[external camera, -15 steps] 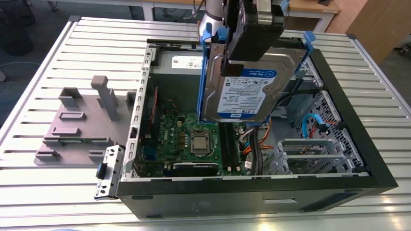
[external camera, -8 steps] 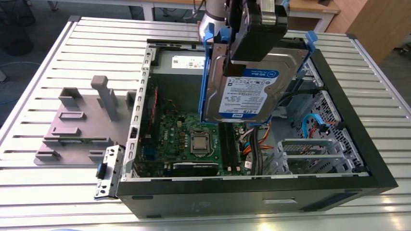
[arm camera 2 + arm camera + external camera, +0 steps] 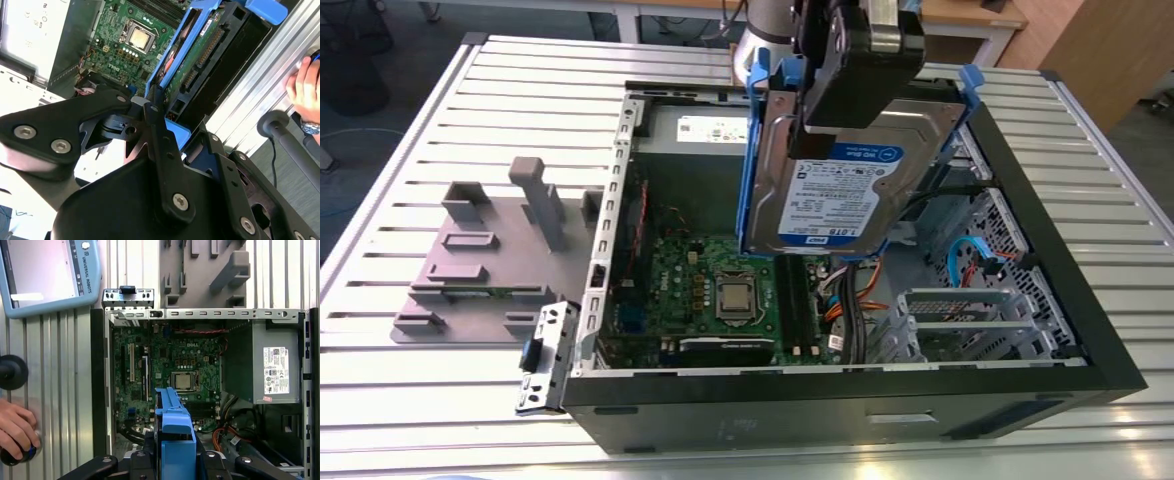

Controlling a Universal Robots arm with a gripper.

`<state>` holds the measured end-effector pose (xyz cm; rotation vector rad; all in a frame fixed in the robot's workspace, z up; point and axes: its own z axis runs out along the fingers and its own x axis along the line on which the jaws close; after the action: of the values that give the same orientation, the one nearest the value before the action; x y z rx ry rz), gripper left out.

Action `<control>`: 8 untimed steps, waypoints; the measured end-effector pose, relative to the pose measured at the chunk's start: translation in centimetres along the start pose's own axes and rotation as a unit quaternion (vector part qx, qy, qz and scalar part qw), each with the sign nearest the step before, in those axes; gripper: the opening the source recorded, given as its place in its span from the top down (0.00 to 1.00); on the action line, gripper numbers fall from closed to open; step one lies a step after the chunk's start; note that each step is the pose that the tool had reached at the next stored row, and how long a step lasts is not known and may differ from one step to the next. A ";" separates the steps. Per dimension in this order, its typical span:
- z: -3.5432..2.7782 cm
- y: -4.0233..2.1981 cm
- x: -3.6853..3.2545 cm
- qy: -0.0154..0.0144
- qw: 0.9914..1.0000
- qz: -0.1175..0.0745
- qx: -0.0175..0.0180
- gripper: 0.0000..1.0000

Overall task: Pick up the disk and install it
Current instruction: 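Pick up the disk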

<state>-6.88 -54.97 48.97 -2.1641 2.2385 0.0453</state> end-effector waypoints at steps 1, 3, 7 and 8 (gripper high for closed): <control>0.00 -0.03 0.00 0.000 1.000 0.000 0.000 0.64; 0.01 -0.09 0.00 0.000 1.000 0.000 0.000 0.64; 0.00 -0.21 -0.01 0.000 1.000 0.000 0.000 0.64; 0.00 -0.25 -0.01 0.000 1.000 0.000 0.000 0.64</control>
<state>-6.63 -54.97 48.96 -2.1641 2.2384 0.0453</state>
